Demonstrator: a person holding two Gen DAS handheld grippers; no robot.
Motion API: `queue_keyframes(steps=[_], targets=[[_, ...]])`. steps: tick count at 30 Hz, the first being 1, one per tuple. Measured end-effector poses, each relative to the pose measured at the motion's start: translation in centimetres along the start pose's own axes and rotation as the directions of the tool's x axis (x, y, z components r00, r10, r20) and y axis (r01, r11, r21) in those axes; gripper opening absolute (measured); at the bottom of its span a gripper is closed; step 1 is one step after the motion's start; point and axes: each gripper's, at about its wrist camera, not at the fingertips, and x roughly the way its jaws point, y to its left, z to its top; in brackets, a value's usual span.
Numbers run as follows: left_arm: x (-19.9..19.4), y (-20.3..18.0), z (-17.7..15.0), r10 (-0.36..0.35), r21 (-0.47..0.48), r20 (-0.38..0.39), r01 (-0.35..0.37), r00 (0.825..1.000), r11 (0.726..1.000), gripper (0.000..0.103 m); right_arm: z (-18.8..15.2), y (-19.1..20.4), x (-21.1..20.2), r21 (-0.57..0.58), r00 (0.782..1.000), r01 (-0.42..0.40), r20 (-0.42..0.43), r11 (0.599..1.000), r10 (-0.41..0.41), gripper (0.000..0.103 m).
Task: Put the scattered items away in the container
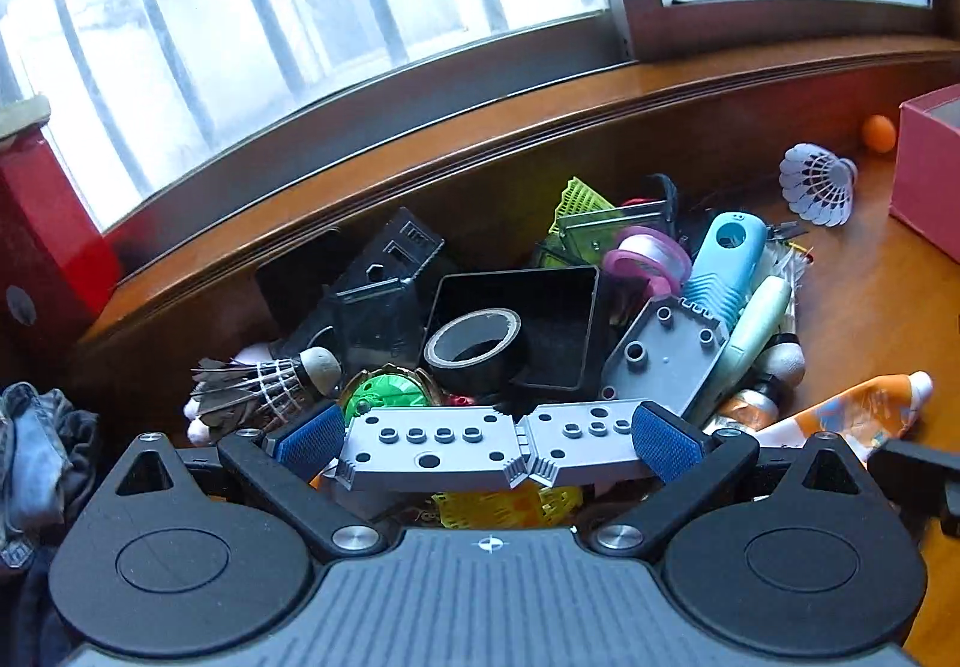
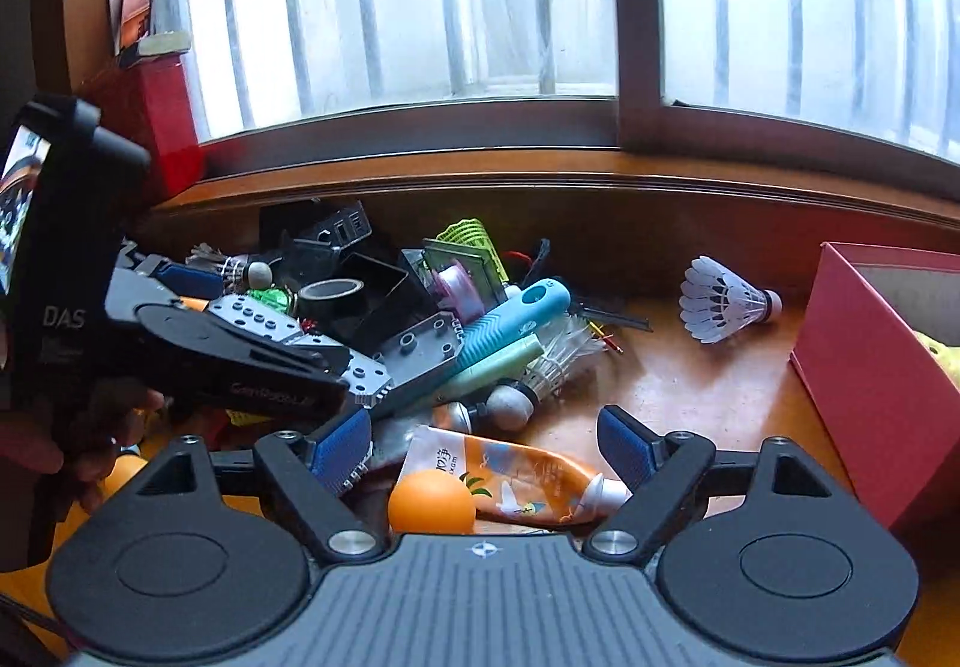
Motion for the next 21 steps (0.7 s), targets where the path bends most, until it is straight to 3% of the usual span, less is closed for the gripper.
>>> queue_keyframes(steps=[4, 10, 15, 16, 18, 19, 21], targets=[[-0.4, 0.3, -0.2, 0.021, -0.004, -0.016, -0.021, 1.0, 1.0, 0.103, 0.0, -0.3, 0.6, -0.034, 0.999, -0.049, -0.008, 0.998, 0.048, 0.085], [-1.6, 0.0, -0.7, 0.063, 0.13, 0.009, -0.063, 0.998, 0.99, 0.103, 0.5, -0.3, 1.9, -0.066, 0.992, -0.127, -0.027, 0.99, 0.125, 0.085], [-1.3, 0.3, 0.0, 0.027, 0.092, -0.003, -0.026, 1.0, 0.995, 0.103, 1.0, -0.4, 3.0, -0.07, 0.985, -0.169, -0.033, 0.983, 0.168, 0.085], [-1.4, 0.3, 0.1, 0.017, 0.125, 0.005, -0.017, 1.0, 0.992, 0.103, 1.1, -0.5, 3.1, -0.072, 0.984, -0.175, -0.031, 0.982, 0.173, 0.085], [-1.8, 0.3, 0.2, -0.017, 0.224, 0.027, 0.01, 0.999, 0.974, 0.103, 1.2, -0.6, 3.2, -0.072, 0.983, -0.182, -0.027, 0.981, 0.18, 0.085], [-1.9, 0.2, 0.3, -0.045, 0.309, 0.027, 0.035, 0.999, 0.95, 0.103, 1.3, -0.7, 3.3, -0.069, 0.983, -0.184, -0.027, 0.98, 0.183, 0.085], [-2.1, 0.0, 0.4, -0.104, 0.519, -0.001, 0.09, 0.995, 0.85, 0.103, 1.4, -0.9, 3.5, -0.058, 0.982, -0.191, -0.03, 0.98, 0.189, 0.085]])
